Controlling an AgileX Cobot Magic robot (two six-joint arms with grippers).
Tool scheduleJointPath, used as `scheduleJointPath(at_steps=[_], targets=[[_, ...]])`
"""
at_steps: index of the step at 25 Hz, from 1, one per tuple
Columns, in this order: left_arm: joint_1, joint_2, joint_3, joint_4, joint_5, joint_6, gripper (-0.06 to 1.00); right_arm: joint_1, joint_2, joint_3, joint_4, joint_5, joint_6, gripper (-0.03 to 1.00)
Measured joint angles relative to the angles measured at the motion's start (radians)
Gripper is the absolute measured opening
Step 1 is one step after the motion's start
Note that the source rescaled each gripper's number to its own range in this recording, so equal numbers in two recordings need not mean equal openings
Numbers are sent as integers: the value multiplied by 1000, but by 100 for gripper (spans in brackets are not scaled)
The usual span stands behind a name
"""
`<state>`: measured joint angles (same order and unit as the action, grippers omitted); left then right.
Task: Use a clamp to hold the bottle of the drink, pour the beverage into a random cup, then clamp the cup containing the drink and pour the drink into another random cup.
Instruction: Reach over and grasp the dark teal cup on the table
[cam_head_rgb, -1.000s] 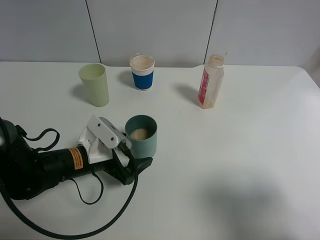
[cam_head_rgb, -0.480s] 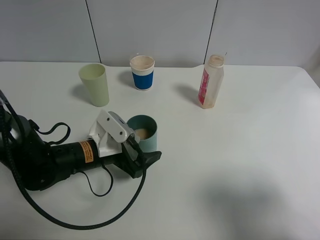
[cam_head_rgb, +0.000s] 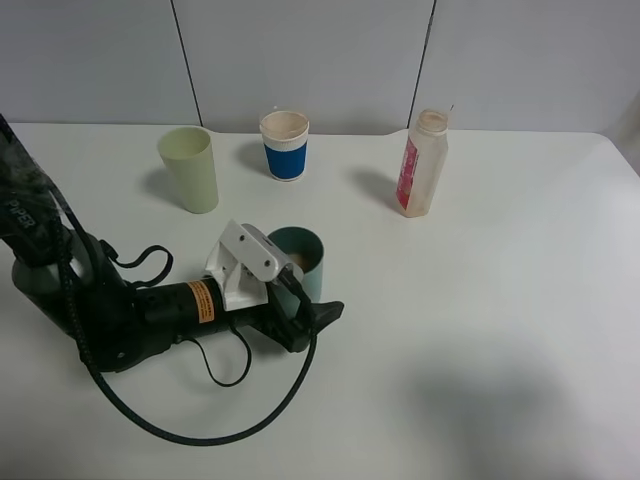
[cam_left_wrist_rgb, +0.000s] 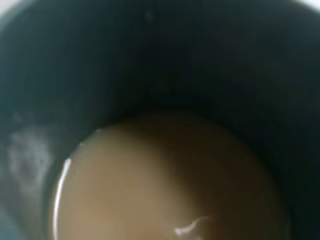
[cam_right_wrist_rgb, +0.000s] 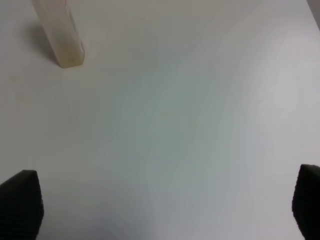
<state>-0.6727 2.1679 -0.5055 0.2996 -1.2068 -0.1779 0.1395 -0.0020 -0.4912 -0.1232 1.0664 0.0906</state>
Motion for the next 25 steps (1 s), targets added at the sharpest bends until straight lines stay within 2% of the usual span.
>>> scheduleJointPath(at_steps=[5,7,10,12,13,16,25], targets=[[0,0,-7,0,0,-4,100,0,0,0,0,0,0,100],[0,0,-8,-1,0,-4,93,0,0,0,0,0,0,100],[0,0,-8,-3,0,-4,58,0,0,0,0,0,0,100],[0,0,-8,-6,0,-4,39,0,0,0,0,0,0,100],[0,0,-8,-6,0,-4,35,0,0,0,0,0,0,100],[0,0,-8,-6,0,-4,31,0,0,0,0,0,0,100],[0,0,-55,-15,1,-23,30,0,0,0,0,0,0,100]])
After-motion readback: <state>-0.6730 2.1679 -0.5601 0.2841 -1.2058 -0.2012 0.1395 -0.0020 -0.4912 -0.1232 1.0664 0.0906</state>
